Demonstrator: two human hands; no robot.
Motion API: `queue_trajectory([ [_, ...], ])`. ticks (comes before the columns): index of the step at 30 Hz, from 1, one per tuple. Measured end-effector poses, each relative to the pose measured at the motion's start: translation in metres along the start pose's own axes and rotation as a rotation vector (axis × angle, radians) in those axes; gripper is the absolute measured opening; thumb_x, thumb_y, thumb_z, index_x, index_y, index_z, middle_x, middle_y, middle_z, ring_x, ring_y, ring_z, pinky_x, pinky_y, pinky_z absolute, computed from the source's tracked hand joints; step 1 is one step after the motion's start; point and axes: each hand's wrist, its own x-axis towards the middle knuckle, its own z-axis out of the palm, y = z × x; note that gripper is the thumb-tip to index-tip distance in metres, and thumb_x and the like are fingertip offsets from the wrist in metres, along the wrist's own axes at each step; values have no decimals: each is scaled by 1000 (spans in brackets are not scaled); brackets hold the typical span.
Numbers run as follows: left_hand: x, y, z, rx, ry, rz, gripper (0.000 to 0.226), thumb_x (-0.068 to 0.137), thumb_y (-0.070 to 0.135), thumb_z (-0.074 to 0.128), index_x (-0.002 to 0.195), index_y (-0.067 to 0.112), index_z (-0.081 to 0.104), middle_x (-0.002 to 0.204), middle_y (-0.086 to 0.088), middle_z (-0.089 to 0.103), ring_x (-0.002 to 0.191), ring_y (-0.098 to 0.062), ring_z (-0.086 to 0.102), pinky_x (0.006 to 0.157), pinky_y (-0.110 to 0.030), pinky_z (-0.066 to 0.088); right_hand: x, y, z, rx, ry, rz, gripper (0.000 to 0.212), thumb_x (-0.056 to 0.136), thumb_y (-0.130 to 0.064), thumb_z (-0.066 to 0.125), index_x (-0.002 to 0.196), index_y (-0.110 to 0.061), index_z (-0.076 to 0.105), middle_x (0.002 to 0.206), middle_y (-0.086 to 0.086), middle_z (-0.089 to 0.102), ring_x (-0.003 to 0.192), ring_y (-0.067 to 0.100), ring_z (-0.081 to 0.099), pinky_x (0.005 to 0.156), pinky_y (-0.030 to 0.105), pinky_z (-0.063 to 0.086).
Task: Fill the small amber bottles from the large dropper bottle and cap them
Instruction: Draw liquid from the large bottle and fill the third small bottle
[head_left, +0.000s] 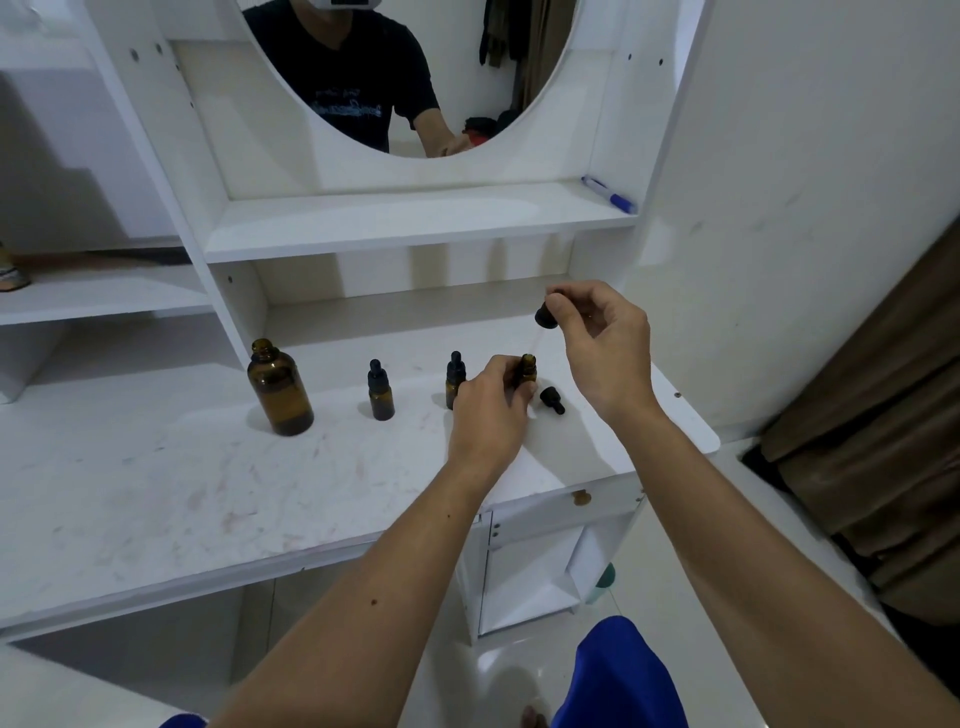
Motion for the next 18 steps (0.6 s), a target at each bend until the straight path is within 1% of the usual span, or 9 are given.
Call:
queue_trajectory([
  [3, 0, 1, -1, 0, -8, -10, 33, 101, 22, 66, 133, 14, 63, 120, 3, 74, 114, -13, 67, 105, -35, 53, 4, -9, -4, 5, 18, -17, 10, 102, -16, 68, 108, -13, 76, 88, -3, 81, 89, 11, 78, 99, 40, 59],
  [6, -5, 4, -5, -3, -20, -57, 48, 99, 26, 70, 143, 14, 56, 135, 0, 66, 128, -15, 60, 111, -33, 47, 6, -20, -8, 31, 43, -45, 11, 102, -15, 68, 110, -12, 75, 90, -2, 81, 91, 12, 78, 100, 40, 59],
  [8, -11, 5, -11, -19, -21, -66, 53, 98, 27, 72, 146, 13, 54, 141, -1, 63, 133, -14, 56, 115, -36, 44, 7, -27, -9, 49, 50, -74, 12, 103, -15, 68, 111, -11, 75, 93, -1, 81, 92, 12, 79, 99, 38, 60],
  [10, -21, 3, -20, -31, -30, -55, 52, 97, 27, 73, 144, 15, 55, 141, 1, 63, 131, -12, 57, 115, -37, 46, 5, -34, -7, 67, 46, -92, 13, 103, -15, 68, 113, -11, 75, 95, -1, 81, 94, 12, 79, 98, 33, 60],
  [11, -27, 2, -26, -36, -38, -55, 52, 96, 28, 73, 144, 16, 56, 140, 2, 64, 129, -10, 59, 114, -35, 46, 4, -38, -4, 74, 40, -100, 13, 103, -15, 69, 113, -11, 75, 97, -1, 80, 95, 11, 78, 97, 31, 60],
  [14, -48, -4, -53, -60, -59, -45, 51, 94, 29, 77, 140, 19, 59, 136, 8, 67, 122, -3, 62, 111, -26, 49, -4, -50, 10, 120, 15, -119, 10, 102, -15, 69, 110, -15, 75, 97, -3, 80, 96, 11, 78, 94, 25, 59],
  [16, -63, -9, -75, -50, -91, -42, 49, 93, 31, 77, 139, 22, 62, 135, 11, 68, 120, 1, 63, 108, -21, 49, -10, -58, 25, 167, -4, -127, 9, 102, -12, 69, 109, -12, 74, 92, -8, 79, 91, 6, 78, 89, 19, 57],
  [18, -77, -17, -101, 3, -95, -38, 48, 92, 34, 77, 137, 24, 63, 135, 13, 68, 120, 3, 62, 106, -16, 49, -16, -66, 43, 201, -27, -137, 9, 102, -11, 69, 109, -10, 74, 90, -11, 78, 90, 3, 77, 88, 16, 56],
])
